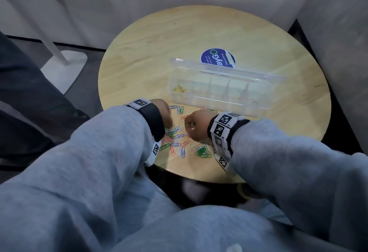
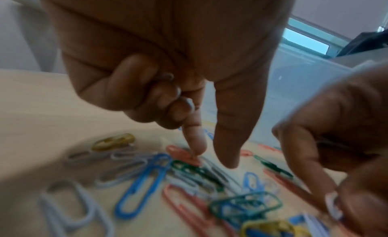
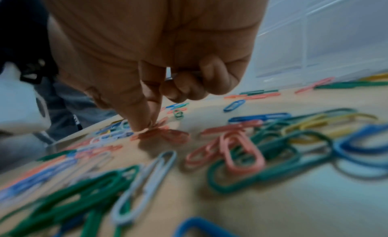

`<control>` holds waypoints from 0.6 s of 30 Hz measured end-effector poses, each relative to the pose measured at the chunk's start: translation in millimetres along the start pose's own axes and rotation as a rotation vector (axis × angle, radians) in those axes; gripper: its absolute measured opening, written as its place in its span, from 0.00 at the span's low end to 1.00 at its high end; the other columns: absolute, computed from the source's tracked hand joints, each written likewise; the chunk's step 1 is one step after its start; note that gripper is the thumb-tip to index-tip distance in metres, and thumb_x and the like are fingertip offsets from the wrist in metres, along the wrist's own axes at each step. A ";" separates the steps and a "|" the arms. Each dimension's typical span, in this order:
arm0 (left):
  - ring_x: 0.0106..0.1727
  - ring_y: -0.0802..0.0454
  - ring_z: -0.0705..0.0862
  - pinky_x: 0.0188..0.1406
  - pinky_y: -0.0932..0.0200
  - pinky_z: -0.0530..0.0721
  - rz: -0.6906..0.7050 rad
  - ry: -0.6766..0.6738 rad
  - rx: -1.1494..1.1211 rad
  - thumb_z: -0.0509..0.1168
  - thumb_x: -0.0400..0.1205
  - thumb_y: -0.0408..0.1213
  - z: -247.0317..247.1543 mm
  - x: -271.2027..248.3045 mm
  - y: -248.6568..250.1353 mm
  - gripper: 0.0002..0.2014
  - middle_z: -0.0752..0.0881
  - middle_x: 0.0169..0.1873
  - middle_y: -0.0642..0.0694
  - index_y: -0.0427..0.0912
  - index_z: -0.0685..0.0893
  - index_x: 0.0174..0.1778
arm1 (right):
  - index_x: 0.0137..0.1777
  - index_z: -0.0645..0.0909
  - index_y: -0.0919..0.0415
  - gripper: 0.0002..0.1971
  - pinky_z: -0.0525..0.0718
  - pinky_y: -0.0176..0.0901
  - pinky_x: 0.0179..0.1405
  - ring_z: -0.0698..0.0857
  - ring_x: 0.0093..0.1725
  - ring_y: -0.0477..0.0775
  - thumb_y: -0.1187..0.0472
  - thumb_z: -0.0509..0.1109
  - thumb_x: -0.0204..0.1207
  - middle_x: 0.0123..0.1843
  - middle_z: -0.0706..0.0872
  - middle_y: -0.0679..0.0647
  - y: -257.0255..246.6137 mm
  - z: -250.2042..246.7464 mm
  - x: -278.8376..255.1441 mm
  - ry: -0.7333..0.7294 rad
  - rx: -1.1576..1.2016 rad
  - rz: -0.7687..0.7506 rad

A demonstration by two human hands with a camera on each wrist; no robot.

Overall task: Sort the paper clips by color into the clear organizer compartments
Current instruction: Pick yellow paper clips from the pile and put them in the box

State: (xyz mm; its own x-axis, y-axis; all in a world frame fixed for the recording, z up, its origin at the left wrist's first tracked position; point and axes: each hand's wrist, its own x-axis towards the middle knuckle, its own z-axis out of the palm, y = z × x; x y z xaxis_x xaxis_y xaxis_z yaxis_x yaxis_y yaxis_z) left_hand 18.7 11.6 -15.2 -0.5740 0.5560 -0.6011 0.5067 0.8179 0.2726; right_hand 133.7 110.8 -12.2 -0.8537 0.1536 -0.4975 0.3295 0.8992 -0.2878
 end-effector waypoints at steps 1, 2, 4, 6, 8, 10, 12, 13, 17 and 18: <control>0.38 0.47 0.77 0.39 0.61 0.73 -0.011 -0.004 0.003 0.74 0.71 0.37 1.0 0.0 0.9 0.13 0.81 0.36 0.43 0.44 0.76 0.26 | 0.44 0.82 0.56 0.07 0.76 0.38 0.39 0.78 0.41 0.52 0.62 0.62 0.74 0.38 0.82 0.48 2.0 0.5 -0.9 0.022 0.059 0.023; 0.38 0.47 0.76 0.39 0.60 0.73 -0.022 -0.003 0.010 0.75 0.71 0.38 2.2 0.9 1.3 0.13 0.81 0.36 0.43 0.44 0.76 0.27 | 0.41 0.82 0.54 0.06 0.78 0.38 0.38 0.80 0.38 0.50 0.61 0.63 0.74 0.35 0.82 0.47 4.5 0.9 -1.8 0.046 0.149 0.055; 0.38 0.47 0.76 0.39 0.59 0.72 -0.027 0.001 0.028 0.75 0.71 0.39 3.8 0.7 2.3 0.11 0.81 0.36 0.43 0.41 0.79 0.31 | 0.34 0.79 0.52 0.07 0.79 0.34 0.28 0.80 0.26 0.43 0.61 0.64 0.71 0.25 0.82 0.45 8.8 -0.1 -5.0 0.094 0.358 0.113; 0.39 0.47 0.76 0.40 0.59 0.73 -0.021 -0.009 0.042 0.75 0.72 0.38 3.8 -0.1 3.5 0.09 0.81 0.37 0.43 0.37 0.85 0.40 | 0.29 0.76 0.54 0.09 0.75 0.33 0.21 0.75 0.18 0.43 0.66 0.63 0.69 0.21 0.80 0.46 13.2 -3.7 -7.4 0.085 0.541 0.142; 0.40 0.47 0.77 0.41 0.59 0.74 -0.018 -0.020 0.024 0.75 0.72 0.37 3.4 0.1 3.4 0.13 0.81 0.38 0.42 0.33 0.87 0.47 | 0.29 0.74 0.56 0.11 0.75 0.36 0.24 0.75 0.20 0.48 0.69 0.66 0.69 0.24 0.81 0.51 17.3 -7.3 -7.5 0.058 0.670 0.180; 0.40 0.47 0.77 0.42 0.59 0.74 -0.006 -0.032 0.006 0.74 0.73 0.37 3.1 0.1 2.0 0.13 0.81 0.38 0.42 0.32 0.87 0.49 | 0.30 0.71 0.59 0.13 0.72 0.40 0.25 0.75 0.20 0.52 0.73 0.66 0.72 0.24 0.81 0.56 20.9 -5.8 -5.0 0.013 0.852 0.221; 0.41 0.47 0.76 0.43 0.58 0.74 0.007 -0.052 -0.029 0.74 0.73 0.36 2.6 -1.0 0.8 0.10 0.81 0.38 0.41 0.35 0.87 0.46 | 0.32 0.70 0.60 0.14 0.67 0.42 0.25 0.73 0.23 0.53 0.76 0.61 0.74 0.29 0.80 0.62 22.1 -2.9 -0.6 -0.018 1.032 0.247; 0.40 0.47 0.76 0.43 0.58 0.74 0.009 -0.057 -0.061 0.74 0.73 0.36 2.0 -2.4 0.1 0.07 0.81 0.37 0.41 0.37 0.86 0.43 | 0.33 0.70 0.60 0.14 0.66 0.41 0.25 0.73 0.24 0.54 0.77 0.59 0.75 0.30 0.79 0.62 21.7 -2.0 0.8 -0.022 1.081 0.254; 0.30 0.48 0.74 0.36 0.61 0.72 -0.012 -0.075 -0.232 0.71 0.73 0.32 -1.9 -4.7 -6.3 0.07 0.81 0.29 0.44 0.41 0.82 0.30 | 0.37 0.77 0.61 0.18 0.70 0.34 0.18 0.70 0.22 0.52 0.78 0.49 0.76 0.28 0.74 0.58 19.3 -1.0 5.4 -0.042 1.159 0.264; 0.29 0.47 0.73 0.35 0.61 0.72 -0.021 -0.098 -0.325 0.69 0.74 0.30 -3.8 -4.0 -7.8 0.07 0.81 0.30 0.42 0.40 0.82 0.30 | 0.36 0.77 0.62 0.19 0.70 0.34 0.18 0.70 0.20 0.52 0.78 0.47 0.74 0.28 0.74 0.59 18.7 -0.3 6.9 -0.067 1.164 0.254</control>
State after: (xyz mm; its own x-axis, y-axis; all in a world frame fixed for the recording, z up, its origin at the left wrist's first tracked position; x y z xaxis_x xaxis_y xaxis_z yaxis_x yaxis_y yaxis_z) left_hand 14.6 3.6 -12.1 -0.5094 0.5347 -0.6742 0.2553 0.8421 0.4750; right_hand 133.9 128.9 -20.8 -0.7001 0.2209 -0.6790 0.6828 -0.0707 -0.7271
